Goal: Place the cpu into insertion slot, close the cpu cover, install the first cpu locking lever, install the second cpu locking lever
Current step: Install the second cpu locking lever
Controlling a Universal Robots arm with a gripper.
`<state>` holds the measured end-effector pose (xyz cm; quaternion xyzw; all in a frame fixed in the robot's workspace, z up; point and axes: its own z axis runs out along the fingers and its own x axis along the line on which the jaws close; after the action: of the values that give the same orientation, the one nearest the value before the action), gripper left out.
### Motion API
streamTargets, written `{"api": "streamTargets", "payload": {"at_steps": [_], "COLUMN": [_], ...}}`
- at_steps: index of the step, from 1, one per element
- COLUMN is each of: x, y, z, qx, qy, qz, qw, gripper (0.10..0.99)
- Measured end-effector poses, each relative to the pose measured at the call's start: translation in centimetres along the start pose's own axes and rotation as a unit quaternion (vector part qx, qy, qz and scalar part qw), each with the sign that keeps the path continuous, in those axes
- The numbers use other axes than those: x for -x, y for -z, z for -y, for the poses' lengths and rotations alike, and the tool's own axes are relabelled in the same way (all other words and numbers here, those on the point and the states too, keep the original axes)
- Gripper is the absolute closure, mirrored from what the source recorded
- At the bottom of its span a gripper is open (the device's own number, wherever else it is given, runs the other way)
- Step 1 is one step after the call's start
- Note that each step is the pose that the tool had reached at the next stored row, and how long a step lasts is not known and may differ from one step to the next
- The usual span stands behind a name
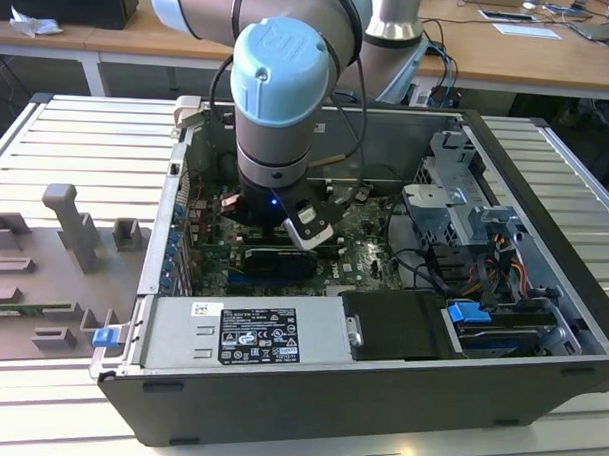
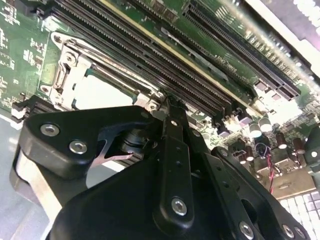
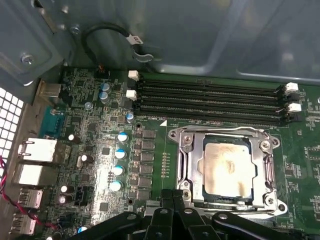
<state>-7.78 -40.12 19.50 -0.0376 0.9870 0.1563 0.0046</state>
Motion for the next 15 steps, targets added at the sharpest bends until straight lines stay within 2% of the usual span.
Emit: {"api": "streamTargets", "payload": {"at_steps": [3, 6, 15], "x": [0.01, 0.03, 0.04], "y": [0.36, 1.29, 1.63], "z": [-0.13, -0.42, -0.53], "qx": [0.0006, 0.0004, 0.0005], "qy": [0.000, 0.000, 0.000], "qz": [0.0002, 0.0001, 0.0001], "qw": [1.0000, 1.0000, 1.0000], "gripper": [0.980, 0.980, 0.980]}}
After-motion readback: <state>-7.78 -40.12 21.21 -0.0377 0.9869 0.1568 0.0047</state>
